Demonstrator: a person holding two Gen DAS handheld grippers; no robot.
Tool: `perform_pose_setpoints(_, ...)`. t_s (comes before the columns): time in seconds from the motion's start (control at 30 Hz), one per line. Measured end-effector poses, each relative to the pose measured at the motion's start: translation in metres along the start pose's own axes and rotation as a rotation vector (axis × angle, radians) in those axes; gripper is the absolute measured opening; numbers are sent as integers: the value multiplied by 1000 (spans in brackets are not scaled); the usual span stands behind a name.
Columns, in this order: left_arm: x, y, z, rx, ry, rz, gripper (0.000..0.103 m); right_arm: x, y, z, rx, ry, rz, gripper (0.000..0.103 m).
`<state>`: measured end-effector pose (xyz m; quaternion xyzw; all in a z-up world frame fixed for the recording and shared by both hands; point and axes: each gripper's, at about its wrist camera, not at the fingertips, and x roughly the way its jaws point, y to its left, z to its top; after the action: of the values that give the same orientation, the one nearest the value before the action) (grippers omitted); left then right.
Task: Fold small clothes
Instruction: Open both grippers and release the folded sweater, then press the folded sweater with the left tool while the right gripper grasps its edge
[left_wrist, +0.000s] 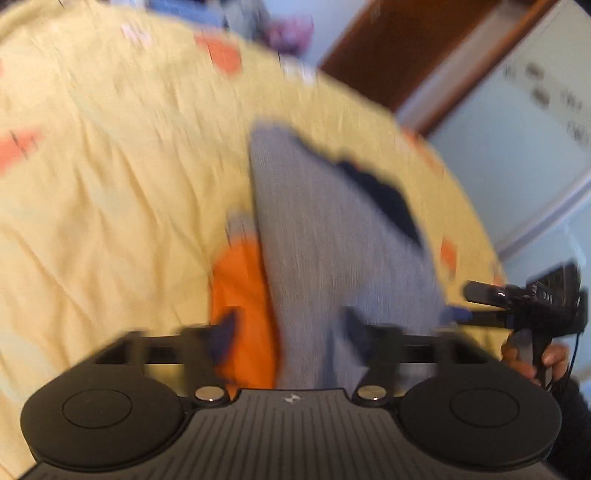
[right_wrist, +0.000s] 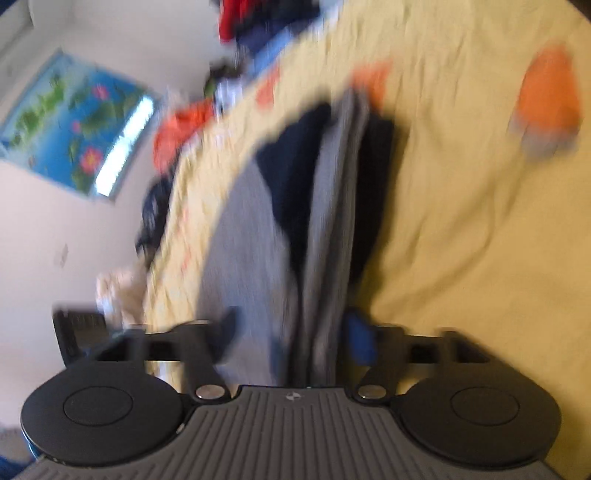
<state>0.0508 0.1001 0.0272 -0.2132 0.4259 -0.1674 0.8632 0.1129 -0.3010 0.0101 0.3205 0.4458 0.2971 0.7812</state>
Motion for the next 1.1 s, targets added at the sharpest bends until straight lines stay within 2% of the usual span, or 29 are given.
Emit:
perform_pose_setpoints(0.03, -4, 2, 8, -18, -53, 5, 91, -2, -1, 10, -8, -35, -8, 93)
perform_pose_setpoints(0.1, 4, 6, 25, -48, -82, 6, 91, 5, -8, 31, 31, -64, -18, 91)
perform_pose_setpoints(0.17, 29, 10, 40, -66, -54, 25, 90, 21, -16, 53, 92, -76, -26, 90)
perform_pose_setpoints(0.23, 56, 9, 49, -69, -11, 70, 88, 40, -21, 69, 131, -89, -71, 89)
perform_pose_setpoints(0.3, 75, 1, 53, -34, 18, 73, 64, 65, -20, 79, 141, -50, -86, 86)
perform_pose_setpoints(0.33, 81, -3, 55, -17, 23, 53, 45, 75, -16, 81, 113, -40, -86, 82)
perform_pose_setpoints(0.37, 84, -8, 57, 1, 19, 49, 40, 80, -14, 82, 76, -30, -103, 68)
perform_pose_setpoints(0.43, 87, -21, 62, 82, -15, 103, 30, 96, 2, 84, -28, -3, -147, 28)
perform_pose_setpoints(0.5, 90, -30, 64, 171, -42, 161, 29, 98, 13, 86, -118, -40, -177, 27)
perform_pose_setpoints(0.6, 86, -31, 58, 190, -39, 152, 35, 94, 5, 86, -80, -45, -184, 31)
perform_pose_setpoints(0.67, 63, -37, 43, 238, -103, 182, 35, 79, -2, 74, -36, -61, -195, 59)
perform_pose_setpoints(0.7, 47, -42, 31, 296, -162, 211, 36, 67, -2, 67, -31, -75, -190, 67)
perform_pose_setpoints(0.73, 30, -51, 16, 383, -225, 248, 43, 52, -2, 58, -34, -97, -175, 74)
perform_pose_setpoints(0.77, 13, -58, -2, 484, -280, 277, 61, 34, -1, 48, -33, -117, -145, 74)
perform_pose_setpoints(0.83, -13, -69, -41, 655, -344, 286, 89, 6, 4, 29, -39, -119, -77, 74)
perform_pose_setpoints(0.9, -27, -78, -78, 770, -360, 257, 90, -9, 15, 10, -93, -90, -42, 72)
perform_pose_setpoints(0.97, -23, -86, -103, 849, -321, 267, 90, -11, 29, -6, -171, -44, -53, 55)
perform_pose_setpoints(1.0, -19, -90, -112, 883, -305, 274, 90, -10, 35, -11, -207, -20, -56, 52)
perform_pose_setpoints(1.1, 0, -94, -117, 880, -266, 287, 90, 3, 50, -19, -305, 31, -93, 49)
